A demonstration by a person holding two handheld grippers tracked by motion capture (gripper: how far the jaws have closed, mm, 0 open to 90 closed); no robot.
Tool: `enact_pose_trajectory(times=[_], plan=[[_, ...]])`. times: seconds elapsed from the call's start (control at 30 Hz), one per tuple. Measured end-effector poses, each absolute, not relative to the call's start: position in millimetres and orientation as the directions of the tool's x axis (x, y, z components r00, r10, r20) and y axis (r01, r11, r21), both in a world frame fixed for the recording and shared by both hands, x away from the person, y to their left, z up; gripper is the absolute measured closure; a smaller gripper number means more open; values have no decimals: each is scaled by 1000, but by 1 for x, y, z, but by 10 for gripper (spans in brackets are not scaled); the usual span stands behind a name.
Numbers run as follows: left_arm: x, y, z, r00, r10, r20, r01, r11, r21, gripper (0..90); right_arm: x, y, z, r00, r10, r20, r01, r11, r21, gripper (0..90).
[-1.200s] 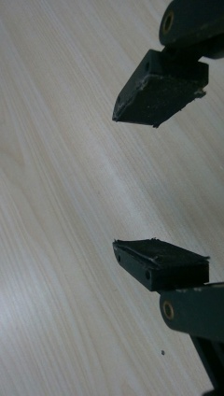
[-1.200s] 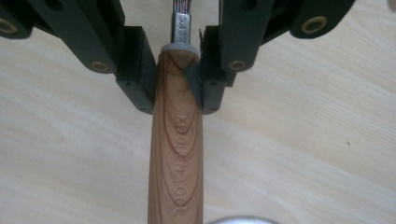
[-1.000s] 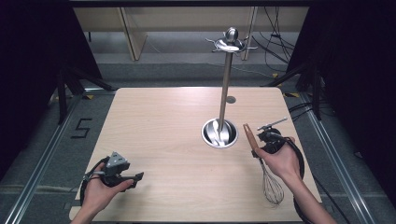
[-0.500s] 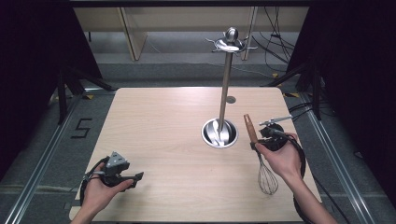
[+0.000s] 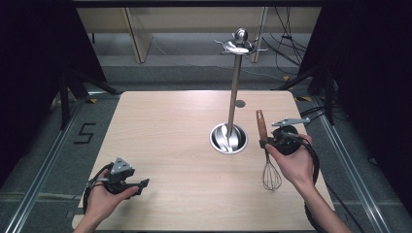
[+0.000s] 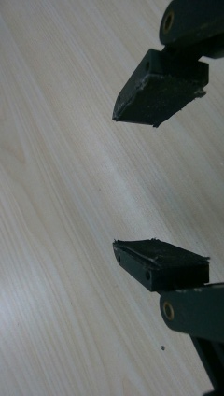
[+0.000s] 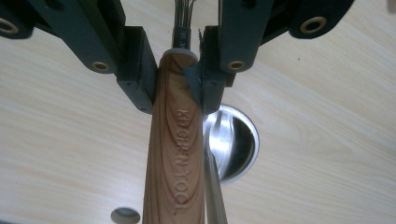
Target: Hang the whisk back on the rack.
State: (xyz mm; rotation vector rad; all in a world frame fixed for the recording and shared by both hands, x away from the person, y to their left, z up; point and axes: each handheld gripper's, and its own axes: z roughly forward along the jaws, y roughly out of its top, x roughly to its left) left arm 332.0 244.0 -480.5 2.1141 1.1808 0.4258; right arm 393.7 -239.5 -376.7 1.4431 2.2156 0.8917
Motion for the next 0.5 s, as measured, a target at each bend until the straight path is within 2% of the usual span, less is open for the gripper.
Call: enact_pose_trajectory(times=[0.1,0.13,0.27,0.3,0.5], plan=[[332,244,-481,540,841,-36,623,-371,689,308,392,-238,-374,-426,903,57,666,270,695,701],[332,245,-480,542,840,-31,624,-377,684,308,393,-240,-374,-458,889,5,600,305,739,702],[332,244,-480,544,839,-33,620,-375,689,308,390,-237,-373,-446,895,3,564,279,777,702],[332,244,-480,541,840,-37,622,-370,690,308,391,-238,-373,-461,887,-36,521,303,798,702],[332,245,-480,545,838,-28,617,-378,690,308,388,-237,-367,-466,884,-39,497,298,815,702]])
